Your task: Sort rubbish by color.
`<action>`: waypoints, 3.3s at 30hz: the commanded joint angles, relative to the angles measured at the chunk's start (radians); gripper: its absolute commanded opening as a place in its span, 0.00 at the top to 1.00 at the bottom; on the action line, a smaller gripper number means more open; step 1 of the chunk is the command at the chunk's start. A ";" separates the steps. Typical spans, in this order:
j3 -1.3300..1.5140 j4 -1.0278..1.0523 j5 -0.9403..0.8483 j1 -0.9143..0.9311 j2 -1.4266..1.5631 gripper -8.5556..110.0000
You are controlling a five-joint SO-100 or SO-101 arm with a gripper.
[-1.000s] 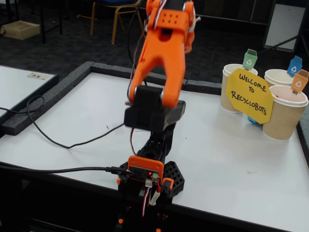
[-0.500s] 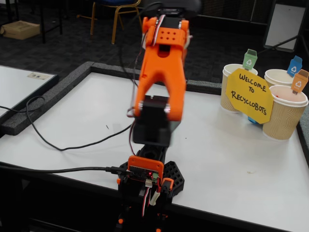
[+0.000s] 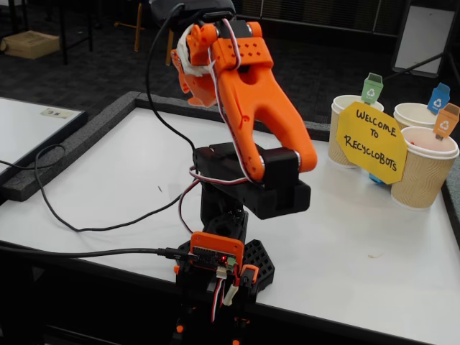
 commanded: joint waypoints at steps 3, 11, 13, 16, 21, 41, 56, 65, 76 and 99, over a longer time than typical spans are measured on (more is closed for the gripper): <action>-0.238 -0.005 0.008 -0.018 -0.109 0.93; -0.202 -0.021 0.008 -0.014 -0.106 0.93; -0.179 -0.025 0.008 0.055 -0.104 0.93; -0.129 -0.094 0.008 0.301 -0.104 0.93; -0.049 -0.195 0.008 0.647 -0.104 0.93; 0.028 -0.331 0.009 1.269 -0.104 0.93; 0.094 -0.393 0.009 0.790 -0.103 0.93; 0.187 -0.439 0.009 0.575 -0.038 0.93; 0.437 -0.499 0.118 0.738 0.101 0.93; 0.683 -0.184 0.235 0.788 0.373 0.92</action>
